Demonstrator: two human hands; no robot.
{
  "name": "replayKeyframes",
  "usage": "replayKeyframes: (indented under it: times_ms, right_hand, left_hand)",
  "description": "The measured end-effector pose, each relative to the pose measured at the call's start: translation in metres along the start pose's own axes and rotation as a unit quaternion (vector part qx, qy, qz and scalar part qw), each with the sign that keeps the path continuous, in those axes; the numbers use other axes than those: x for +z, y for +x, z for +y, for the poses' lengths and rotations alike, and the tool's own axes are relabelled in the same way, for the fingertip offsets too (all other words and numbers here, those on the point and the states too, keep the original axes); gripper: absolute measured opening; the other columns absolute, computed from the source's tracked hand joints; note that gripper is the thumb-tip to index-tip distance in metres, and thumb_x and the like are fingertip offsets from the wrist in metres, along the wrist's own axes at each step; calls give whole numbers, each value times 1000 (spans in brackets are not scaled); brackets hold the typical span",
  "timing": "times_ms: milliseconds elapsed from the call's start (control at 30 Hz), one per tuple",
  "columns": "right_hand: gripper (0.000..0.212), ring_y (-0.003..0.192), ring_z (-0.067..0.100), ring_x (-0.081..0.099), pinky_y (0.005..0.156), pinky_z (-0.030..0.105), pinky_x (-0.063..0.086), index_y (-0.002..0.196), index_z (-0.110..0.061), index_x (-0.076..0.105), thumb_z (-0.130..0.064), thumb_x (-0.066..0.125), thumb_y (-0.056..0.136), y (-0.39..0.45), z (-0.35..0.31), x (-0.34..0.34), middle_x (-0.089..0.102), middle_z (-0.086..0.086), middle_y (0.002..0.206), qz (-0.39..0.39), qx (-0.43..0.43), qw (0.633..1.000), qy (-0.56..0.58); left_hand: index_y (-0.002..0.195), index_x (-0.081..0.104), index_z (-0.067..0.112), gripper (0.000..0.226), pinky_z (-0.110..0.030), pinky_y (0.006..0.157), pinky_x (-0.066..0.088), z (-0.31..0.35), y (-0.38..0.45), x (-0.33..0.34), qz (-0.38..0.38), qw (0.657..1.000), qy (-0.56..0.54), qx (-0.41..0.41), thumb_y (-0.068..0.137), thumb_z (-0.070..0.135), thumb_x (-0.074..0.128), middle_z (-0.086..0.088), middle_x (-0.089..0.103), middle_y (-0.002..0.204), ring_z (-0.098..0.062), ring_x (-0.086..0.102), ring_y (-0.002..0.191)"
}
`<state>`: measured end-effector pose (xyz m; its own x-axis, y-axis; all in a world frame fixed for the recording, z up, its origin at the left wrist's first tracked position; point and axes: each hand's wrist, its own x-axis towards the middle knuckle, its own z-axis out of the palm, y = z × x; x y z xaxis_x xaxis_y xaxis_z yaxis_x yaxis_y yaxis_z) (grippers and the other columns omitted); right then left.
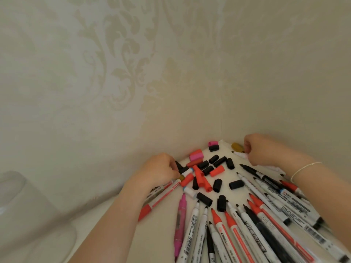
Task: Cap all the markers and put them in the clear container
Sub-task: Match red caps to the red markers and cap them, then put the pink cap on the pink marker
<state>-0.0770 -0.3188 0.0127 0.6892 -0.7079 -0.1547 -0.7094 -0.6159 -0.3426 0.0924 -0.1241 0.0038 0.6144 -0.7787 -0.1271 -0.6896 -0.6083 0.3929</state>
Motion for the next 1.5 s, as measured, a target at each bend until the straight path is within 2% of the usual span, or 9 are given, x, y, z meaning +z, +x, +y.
replayKeyframes:
  times_ms: [167, 267, 467, 700, 867, 1033, 1233, 1400, 1500]
  right_hand:
    - [11, 77, 21, 51, 55, 24, 36, 97, -4, 57, -8, 53, 88, 7, 10, 14, 60, 11, 94, 67, -45, 996, 37]
    - [8, 74, 22, 54, 59, 28, 44, 91, -7, 56, -3, 50, 87, 9, 17, 22, 59, 9, 87, 96, -54, 992, 66]
    - [6, 76, 26, 58, 71, 42, 53, 86, -11, 54, -7, 51, 87, 7, 27, 32, 60, 10, 86, 109, -29, 993, 29]
    - [15, 79, 22, 55, 69, 34, 48, 83, -12, 55, 1, 48, 85, 0, 1, 25, 57, 7, 89, 101, -77, 992, 25]
    - [25, 87, 14, 58, 73, 21, 49, 82, -22, 61, 2, 54, 83, -9, -30, 24, 58, -7, 87, 0, -161, 986, 43]
    - [19, 67, 9, 52, 59, 19, 44, 88, -22, 62, -4, 59, 85, -20, -46, 30, 55, -6, 81, -105, -199, 974, 13]
    - [20, 65, 4, 46, 52, 14, 35, 91, -19, 60, -1, 52, 87, -9, -41, 34, 51, -5, 82, -6, -144, 989, 12]
    - [27, 88, 19, 56, 76, 24, 46, 98, -15, 64, 3, 48, 86, 5, -20, 24, 60, 7, 108, 74, -46, 994, 60]
    - [39, 108, 23, 59, 88, 25, 44, 115, -13, 65, 6, 46, 87, 14, -17, 27, 61, 9, 122, 71, -54, 994, 69]
  left_hand:
    - [84, 63, 15, 4, -23, 64, 46, 3, -9, 3, -60, 997, 44, 0, 84, 18, 65, 3, 68, 66, -8, 60, 60]
    - [76, 56, 15, 16, -20, 56, 42, 5, -13, 3, -110, 992, 56, -22, 88, 22, 63, 5, 64, 57, -5, 58, 51]
    - [81, 60, 8, 34, -22, 63, 51, 8, -19, 8, -243, 966, 2, -92, 90, 41, 63, 4, 72, 67, -14, 68, 63]
    - [79, 61, 12, 33, -17, 65, 51, 12, -24, 9, -291, 952, -45, -81, 89, 43, 64, 13, 66, 52, -10, 70, 70]
    - [76, 62, 15, 24, -13, 60, 49, 14, -25, 9, -309, 947, -48, -76, 85, 35, 71, 10, 69, 57, -8, 69, 73]
    - [87, 62, 10, 20, -16, 67, 50, 8, -22, 8, -263, 961, -17, -79, 88, 30, 68, 3, 74, 71, -14, 71, 86]
    - [81, 54, 10, 15, -16, 53, 51, 5, -27, 0, -213, 973, -69, -48, 91, 21, 58, -1, 69, 69, -12, 69, 63]
    - [94, 57, 10, 14, -17, 60, 55, 0, -25, -13, -103, 975, -198, -9, 95, 24, 53, -1, 70, 79, -5, 68, 60]
    - [99, 61, 11, 16, -15, 59, 53, 3, -19, -22, -53, 968, -244, 14, 96, 27, 55, 0, 71, 79, -4, 69, 62]
